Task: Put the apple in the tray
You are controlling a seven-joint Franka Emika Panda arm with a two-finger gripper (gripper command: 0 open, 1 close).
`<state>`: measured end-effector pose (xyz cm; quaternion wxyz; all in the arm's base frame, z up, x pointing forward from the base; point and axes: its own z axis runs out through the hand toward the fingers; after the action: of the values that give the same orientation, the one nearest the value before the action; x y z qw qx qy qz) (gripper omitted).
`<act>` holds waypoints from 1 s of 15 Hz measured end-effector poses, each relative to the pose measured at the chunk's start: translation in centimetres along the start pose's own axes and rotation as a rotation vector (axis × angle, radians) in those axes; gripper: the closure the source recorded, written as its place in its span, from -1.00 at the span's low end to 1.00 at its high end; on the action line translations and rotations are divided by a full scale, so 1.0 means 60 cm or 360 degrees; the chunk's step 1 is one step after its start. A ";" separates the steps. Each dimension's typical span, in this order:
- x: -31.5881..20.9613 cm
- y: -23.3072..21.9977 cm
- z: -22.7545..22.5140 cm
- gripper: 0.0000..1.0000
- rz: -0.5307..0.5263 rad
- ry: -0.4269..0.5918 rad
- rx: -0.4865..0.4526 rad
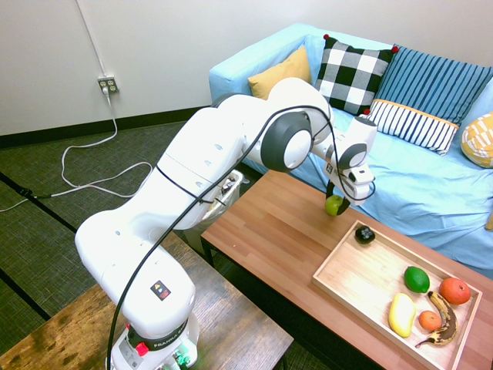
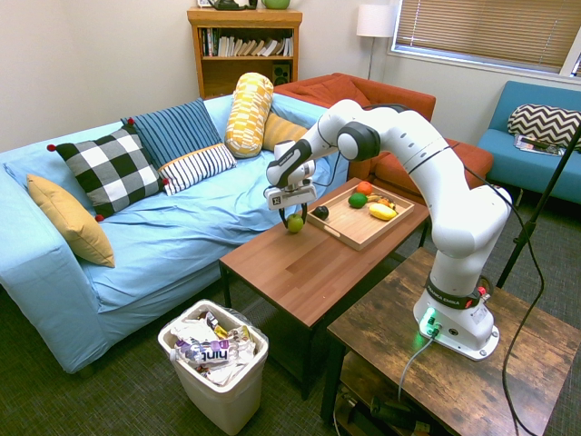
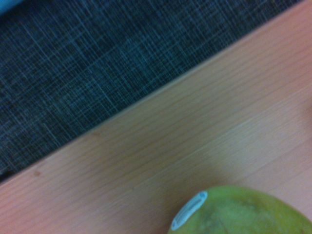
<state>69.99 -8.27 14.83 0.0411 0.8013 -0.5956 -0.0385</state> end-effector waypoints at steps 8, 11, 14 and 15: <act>0.136 0.182 -0.111 1.00 0.0251 0.0035 0.0113; 0.200 0.254 -0.071 1.00 0.0390 0.0006 0.0075; 0.236 0.294 -0.024 1.00 0.0477 -0.0015 0.0028; 0.242 0.302 -0.006 1.00 0.0491 -0.0020 0.0007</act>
<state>56.98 -27.37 17.03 0.0412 0.7000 -0.7120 -0.0356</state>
